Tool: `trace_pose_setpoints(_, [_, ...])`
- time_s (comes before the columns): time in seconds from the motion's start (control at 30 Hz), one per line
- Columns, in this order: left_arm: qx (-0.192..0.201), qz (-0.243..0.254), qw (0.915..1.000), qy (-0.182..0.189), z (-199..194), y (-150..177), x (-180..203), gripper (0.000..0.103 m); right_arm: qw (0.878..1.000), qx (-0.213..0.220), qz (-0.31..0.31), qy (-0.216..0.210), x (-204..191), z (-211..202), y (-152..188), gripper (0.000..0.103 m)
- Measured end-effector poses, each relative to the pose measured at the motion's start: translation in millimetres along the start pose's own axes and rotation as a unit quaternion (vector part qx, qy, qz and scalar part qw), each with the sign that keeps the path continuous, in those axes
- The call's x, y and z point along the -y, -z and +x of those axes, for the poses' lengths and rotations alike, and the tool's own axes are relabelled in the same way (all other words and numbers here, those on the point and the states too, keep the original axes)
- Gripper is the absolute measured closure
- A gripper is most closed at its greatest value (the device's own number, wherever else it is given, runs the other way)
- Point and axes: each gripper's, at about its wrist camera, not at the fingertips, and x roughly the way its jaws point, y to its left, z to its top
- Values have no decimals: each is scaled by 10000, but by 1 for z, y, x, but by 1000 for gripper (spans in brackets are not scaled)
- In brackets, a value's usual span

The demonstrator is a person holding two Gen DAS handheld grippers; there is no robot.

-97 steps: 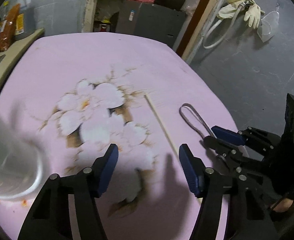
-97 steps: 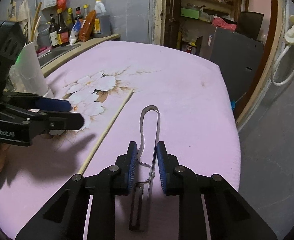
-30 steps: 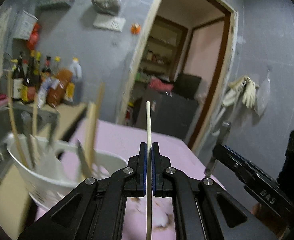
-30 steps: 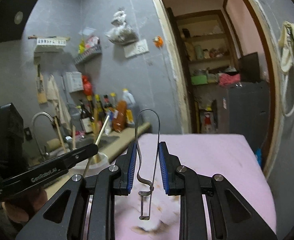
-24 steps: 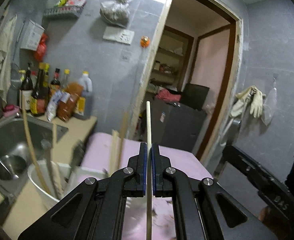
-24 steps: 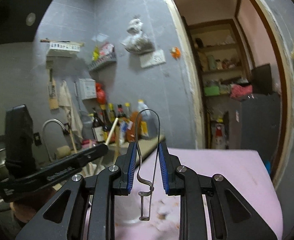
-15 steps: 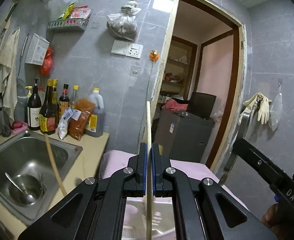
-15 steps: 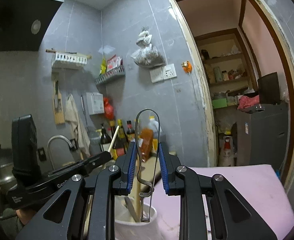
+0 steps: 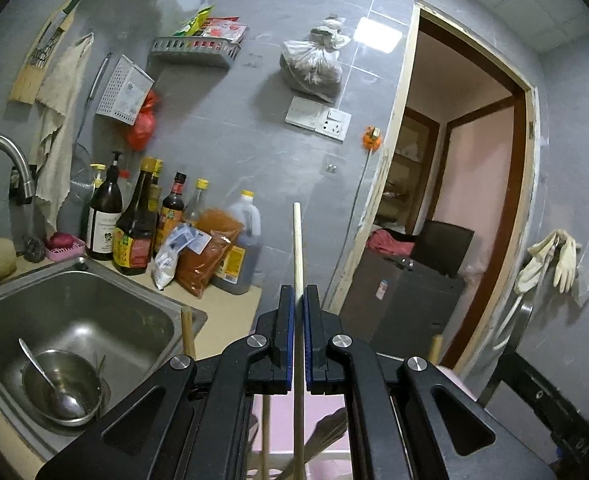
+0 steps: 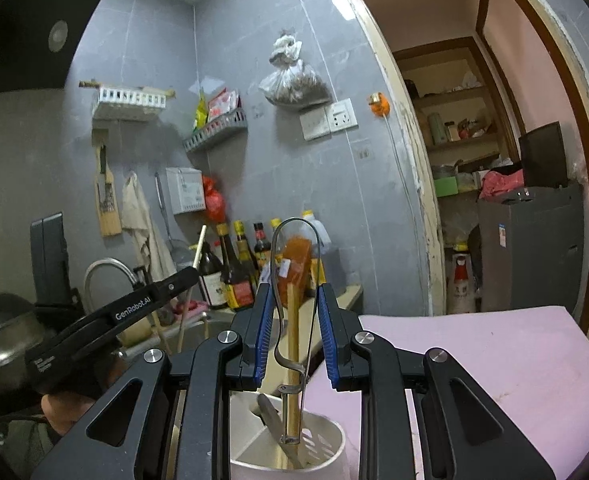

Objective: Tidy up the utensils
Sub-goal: 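Lift the chopstick and wire utensil and carry them toward the caddy, then lower the chopstick and wire utensil into the caddy and open both tools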

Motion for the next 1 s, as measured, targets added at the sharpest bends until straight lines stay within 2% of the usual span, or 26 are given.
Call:
trace_pose_setpoints(0.4, [47, 50, 10000, 55, 6, 26, 1, 101, 9994, -164, -103, 302, 0, 11, 22, 83])
trace_pose_setpoints(0.63, [109, 100, 9998, -144, 1, 36, 3, 101, 9988, -300, -138, 360, -1, 16, 30, 83])
trace_pose_setpoints(1.0, [-174, 264, 9990, -310, -14, 49, 13, 101, 9978, -558, -176, 308, -1, 17, 40, 82])
